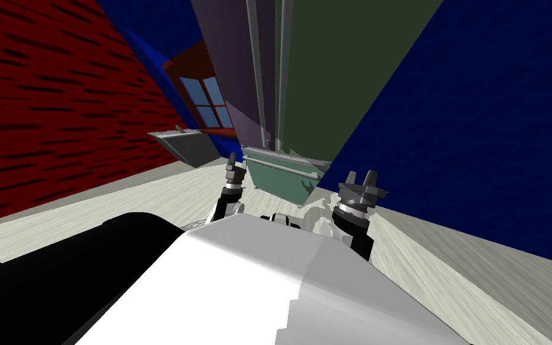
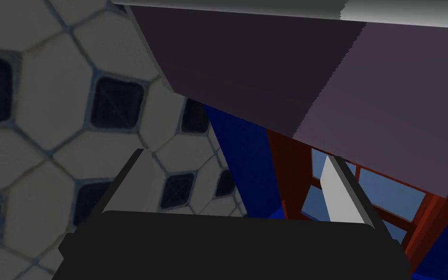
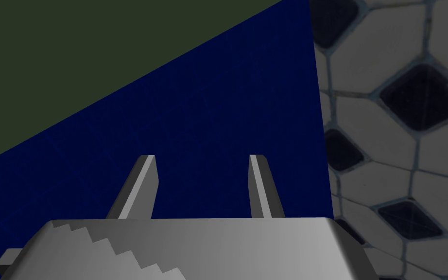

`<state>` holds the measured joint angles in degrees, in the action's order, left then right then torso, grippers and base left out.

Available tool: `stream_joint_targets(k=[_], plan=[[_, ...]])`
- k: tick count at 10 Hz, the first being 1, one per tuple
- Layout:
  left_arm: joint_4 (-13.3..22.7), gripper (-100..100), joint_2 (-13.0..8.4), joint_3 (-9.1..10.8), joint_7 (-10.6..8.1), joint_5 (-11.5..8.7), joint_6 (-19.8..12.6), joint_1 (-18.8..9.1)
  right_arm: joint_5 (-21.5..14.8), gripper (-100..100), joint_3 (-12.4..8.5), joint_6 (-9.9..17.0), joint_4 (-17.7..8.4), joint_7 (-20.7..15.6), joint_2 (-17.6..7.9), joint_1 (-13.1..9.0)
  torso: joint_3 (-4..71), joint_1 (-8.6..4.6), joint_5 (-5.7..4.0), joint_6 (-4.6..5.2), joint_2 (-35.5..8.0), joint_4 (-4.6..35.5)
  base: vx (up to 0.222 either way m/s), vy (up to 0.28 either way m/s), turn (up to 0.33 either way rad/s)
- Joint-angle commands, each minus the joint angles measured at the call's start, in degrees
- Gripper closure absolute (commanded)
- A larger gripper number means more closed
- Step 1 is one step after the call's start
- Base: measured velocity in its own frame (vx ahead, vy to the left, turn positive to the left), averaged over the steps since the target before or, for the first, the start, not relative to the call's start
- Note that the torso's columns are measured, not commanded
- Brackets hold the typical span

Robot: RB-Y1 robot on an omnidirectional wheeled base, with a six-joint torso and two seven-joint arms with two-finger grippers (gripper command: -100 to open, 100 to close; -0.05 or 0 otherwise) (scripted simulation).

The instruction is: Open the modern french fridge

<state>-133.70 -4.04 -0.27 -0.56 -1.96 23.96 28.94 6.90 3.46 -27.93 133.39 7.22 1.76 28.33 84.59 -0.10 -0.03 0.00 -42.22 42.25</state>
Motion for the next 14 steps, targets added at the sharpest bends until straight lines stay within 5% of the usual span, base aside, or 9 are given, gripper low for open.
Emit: stream_joint_targets(k=[1,7,14], plan=[[2.6,-100,-2.6,-0.05,0.06,-0.1,1.8,-0.4,0.0,0,0.0,0.0,0.0,0.0,0.0,0.0,0.0,0.04,0.01,0.00,0.0,0.0,0.048,-0.085,-0.029],[11.8,-100,-5.6,-0.59,0.47,0.0,8.3,-1.8,0.0,0,0.0,0.0,0.0,0.0,0.0,0.0,0.0,0.03,0.01,0.00,0.0,0.0,0.054,-0.114,-0.032],[21.9,-100,-6.3,-1.18,0.92,0.0,15.2,-3.2,0.0,0,0.0,0.0,0.0,0.0,0.0,0.0,0.0,0.08,0.03,0.00,-0.1,0.0,0.065,-0.114,-0.033]])
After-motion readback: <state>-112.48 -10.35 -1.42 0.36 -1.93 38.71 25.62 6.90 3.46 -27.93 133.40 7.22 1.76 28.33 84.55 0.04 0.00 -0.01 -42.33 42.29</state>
